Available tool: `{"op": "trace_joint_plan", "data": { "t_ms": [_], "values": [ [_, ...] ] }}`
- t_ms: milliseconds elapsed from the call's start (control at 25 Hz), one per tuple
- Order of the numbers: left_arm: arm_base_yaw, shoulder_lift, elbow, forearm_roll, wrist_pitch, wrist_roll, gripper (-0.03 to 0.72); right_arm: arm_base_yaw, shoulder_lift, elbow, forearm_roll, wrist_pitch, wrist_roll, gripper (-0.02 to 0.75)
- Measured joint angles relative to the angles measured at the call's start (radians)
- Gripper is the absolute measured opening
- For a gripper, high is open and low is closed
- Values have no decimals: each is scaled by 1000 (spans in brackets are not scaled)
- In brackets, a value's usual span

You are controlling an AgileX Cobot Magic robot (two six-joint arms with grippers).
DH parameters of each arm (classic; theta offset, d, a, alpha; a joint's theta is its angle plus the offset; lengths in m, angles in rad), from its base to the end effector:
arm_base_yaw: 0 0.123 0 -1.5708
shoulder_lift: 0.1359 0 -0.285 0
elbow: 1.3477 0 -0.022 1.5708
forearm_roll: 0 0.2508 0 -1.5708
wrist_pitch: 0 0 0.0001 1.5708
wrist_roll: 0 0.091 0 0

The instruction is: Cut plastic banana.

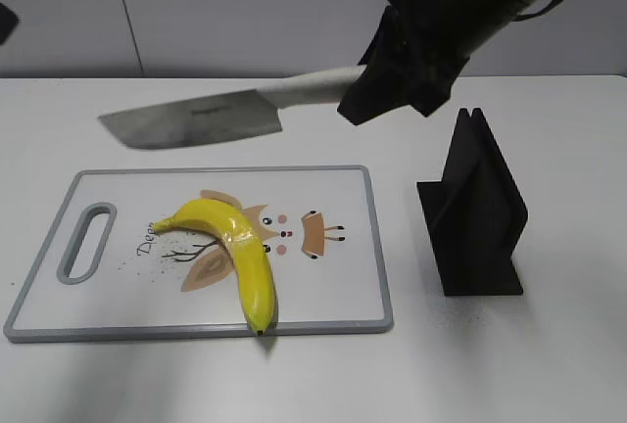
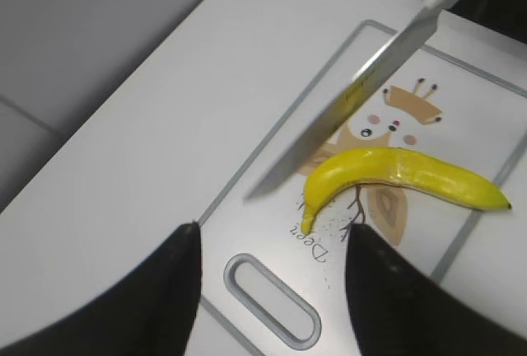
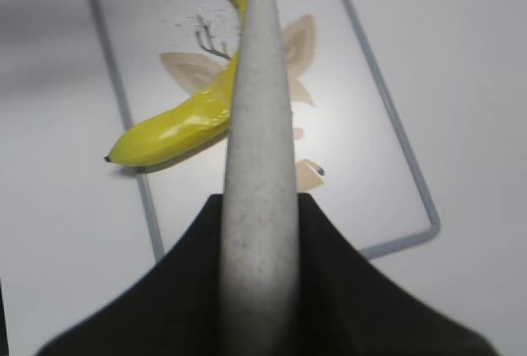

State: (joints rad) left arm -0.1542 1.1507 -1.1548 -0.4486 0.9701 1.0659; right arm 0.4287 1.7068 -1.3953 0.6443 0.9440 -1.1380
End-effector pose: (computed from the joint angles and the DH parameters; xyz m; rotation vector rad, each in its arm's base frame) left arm 0.2175 -0.0668 0.3786 1.2178 1.9907 -0.1212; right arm 0.3134 0.1919 0.2938 -1.5118 2.0151 0.5491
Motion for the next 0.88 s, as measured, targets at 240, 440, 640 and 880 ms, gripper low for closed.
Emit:
{"op": "trace_joint_plan", "data": {
  "t_ms": [240, 440, 640, 880],
  "values": [
    [-211, 223, -117, 133, 100, 77, 542, -39, 60, 0, 85, 124, -236, 194],
    [-274, 361, -126, 185, 118, 79, 542, -44, 87, 0, 89, 137, -280, 194],
    [-274, 451, -126, 202, 119, 79, 542, -44, 96, 0, 131, 137, -303, 194],
    [-274, 538, -126, 206, 95, 79, 522, -45, 97, 0, 149, 142, -319, 194]
  ]
}}
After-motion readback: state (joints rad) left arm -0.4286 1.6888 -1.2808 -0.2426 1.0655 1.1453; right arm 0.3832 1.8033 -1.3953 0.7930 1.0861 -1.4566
